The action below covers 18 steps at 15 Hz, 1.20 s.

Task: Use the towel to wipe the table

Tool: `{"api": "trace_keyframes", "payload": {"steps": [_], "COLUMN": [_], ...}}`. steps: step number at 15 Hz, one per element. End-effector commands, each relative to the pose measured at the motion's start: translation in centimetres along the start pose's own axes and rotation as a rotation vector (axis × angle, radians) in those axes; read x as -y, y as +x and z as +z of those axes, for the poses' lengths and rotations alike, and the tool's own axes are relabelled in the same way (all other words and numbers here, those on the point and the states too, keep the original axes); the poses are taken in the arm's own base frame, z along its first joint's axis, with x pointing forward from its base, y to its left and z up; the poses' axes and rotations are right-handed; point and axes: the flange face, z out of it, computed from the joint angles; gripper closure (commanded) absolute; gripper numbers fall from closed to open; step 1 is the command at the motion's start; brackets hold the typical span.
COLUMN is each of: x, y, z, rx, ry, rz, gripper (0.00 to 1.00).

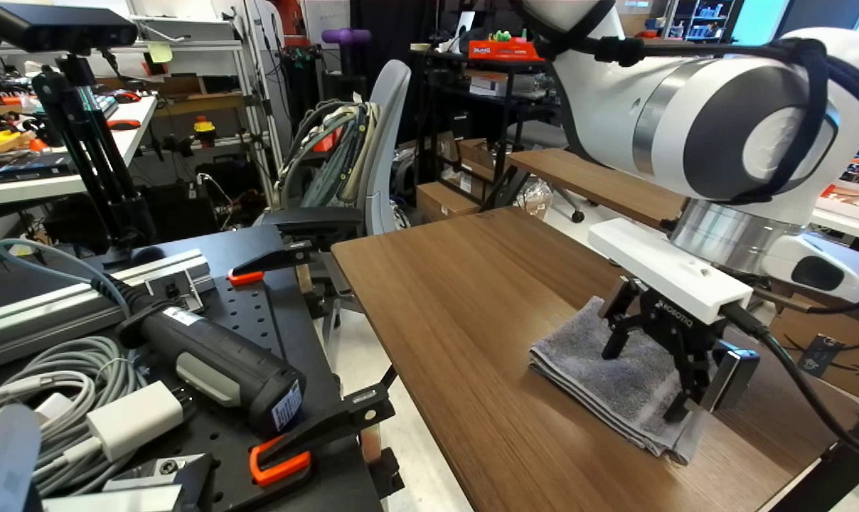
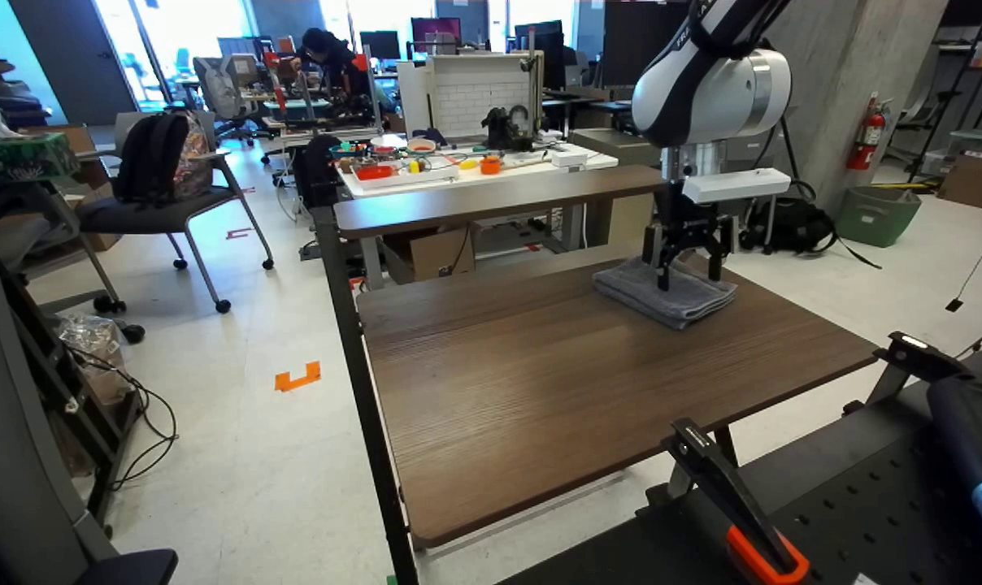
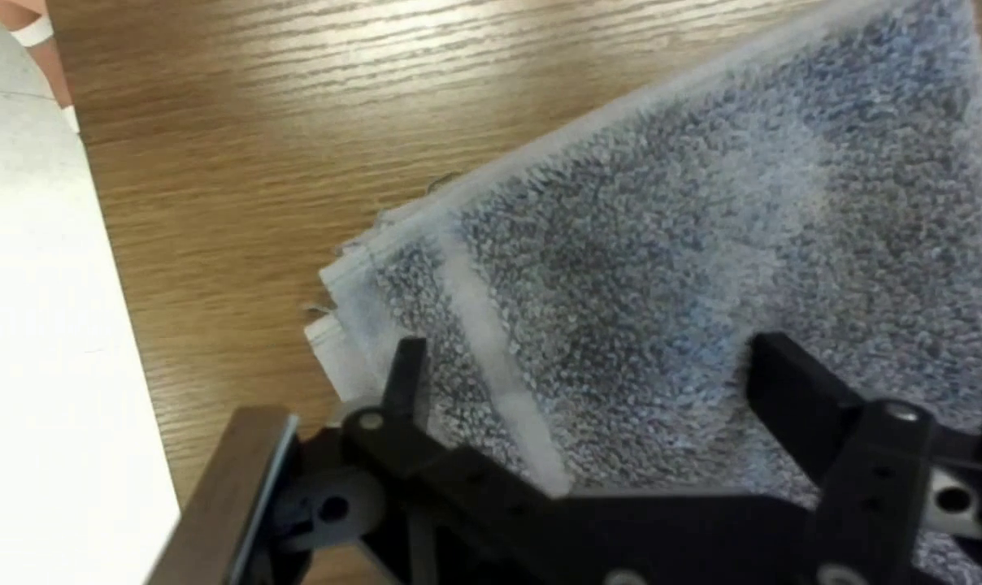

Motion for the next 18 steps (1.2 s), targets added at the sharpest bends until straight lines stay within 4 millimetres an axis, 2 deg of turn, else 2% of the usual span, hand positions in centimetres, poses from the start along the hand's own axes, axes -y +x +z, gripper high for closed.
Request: {"api": "trace_keyframes", "payload": {"steps": [1,5,7,11,18], "x": [-0.2,0.5,1.0,1.8,3.3], "y": [-0.7,-1.4,-1.2,-0.5,0.1], "z": [-2.1,-3.9,-4.0,-2.3,2.2], "rx": [-0.013,-0.033,-0.034,-0.034,-0.023], "ry": [0.021,0.038,0.044,0.058,0.034], "rz": [-0.021,-0.059,-0.079,-0.102,-0.106], "gripper": [0.00,0.00,0.00,0.00,0.00]}}
